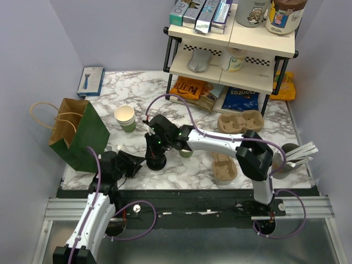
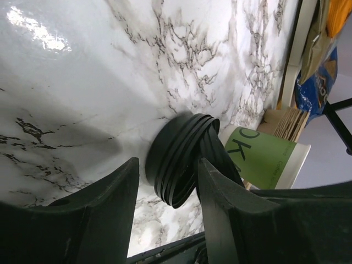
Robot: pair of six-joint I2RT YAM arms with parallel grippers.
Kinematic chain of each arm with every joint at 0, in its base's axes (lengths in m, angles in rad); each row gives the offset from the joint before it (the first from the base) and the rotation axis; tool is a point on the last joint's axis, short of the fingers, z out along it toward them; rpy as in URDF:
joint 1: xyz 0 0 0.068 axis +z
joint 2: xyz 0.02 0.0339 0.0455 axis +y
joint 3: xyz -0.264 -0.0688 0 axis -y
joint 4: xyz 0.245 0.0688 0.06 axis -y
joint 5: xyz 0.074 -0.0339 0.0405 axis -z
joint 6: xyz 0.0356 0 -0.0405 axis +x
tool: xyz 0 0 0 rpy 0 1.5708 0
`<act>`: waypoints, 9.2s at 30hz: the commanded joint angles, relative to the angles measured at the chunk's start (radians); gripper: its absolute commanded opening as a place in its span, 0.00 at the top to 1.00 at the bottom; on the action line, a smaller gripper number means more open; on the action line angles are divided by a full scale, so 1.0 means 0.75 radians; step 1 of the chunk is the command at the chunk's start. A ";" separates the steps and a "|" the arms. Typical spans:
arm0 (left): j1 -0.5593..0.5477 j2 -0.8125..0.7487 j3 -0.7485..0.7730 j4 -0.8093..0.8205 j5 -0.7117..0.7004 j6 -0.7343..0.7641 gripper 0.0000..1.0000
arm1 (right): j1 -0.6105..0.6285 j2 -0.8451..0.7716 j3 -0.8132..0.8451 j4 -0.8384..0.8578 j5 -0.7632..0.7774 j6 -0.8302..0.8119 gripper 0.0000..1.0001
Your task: Pack the takeout coffee
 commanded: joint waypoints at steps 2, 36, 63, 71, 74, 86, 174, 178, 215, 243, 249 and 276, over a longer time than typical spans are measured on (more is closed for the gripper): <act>0.000 0.029 -0.054 -0.139 0.019 0.045 0.46 | -0.004 -0.053 -0.021 0.111 0.035 0.040 0.99; 0.000 -0.147 0.288 -0.489 -0.063 -0.108 0.34 | 0.004 -0.303 -0.449 0.549 -0.309 -0.754 0.99; 0.000 0.235 0.325 -0.371 -0.016 0.293 0.41 | 0.002 -0.509 -0.496 0.531 0.108 -0.382 0.71; -0.006 0.305 0.316 -0.293 0.023 0.346 0.42 | 0.000 -0.546 -0.490 0.496 0.168 -0.349 0.70; -0.010 0.330 0.284 -0.211 0.082 0.328 0.43 | 0.000 -0.558 -0.502 0.496 0.186 -0.336 0.71; -0.047 0.401 0.286 -0.098 0.087 0.303 0.78 | -0.010 -0.603 -0.543 0.490 0.219 -0.318 0.70; -0.045 0.197 0.439 -0.571 -0.572 0.058 1.00 | 0.104 0.018 -0.134 0.105 0.387 -0.950 0.63; -0.045 0.199 0.435 -0.555 -0.562 0.064 1.00 | 0.106 0.053 -0.109 0.085 0.395 -0.952 0.63; -0.045 0.207 0.423 -0.503 -0.521 0.103 1.00 | 0.104 0.104 0.017 -0.077 0.385 -0.827 0.77; -0.045 0.205 0.427 -0.489 -0.488 0.164 1.00 | 0.104 0.135 0.103 -0.171 0.215 -0.766 0.77; -0.045 0.205 0.433 -0.497 -0.490 0.168 1.00 | 0.104 0.159 0.114 -0.192 0.278 -0.774 0.75; -0.045 0.199 0.365 -0.428 -0.382 0.234 1.00 | -0.065 0.053 0.083 -0.139 -0.126 -0.363 0.99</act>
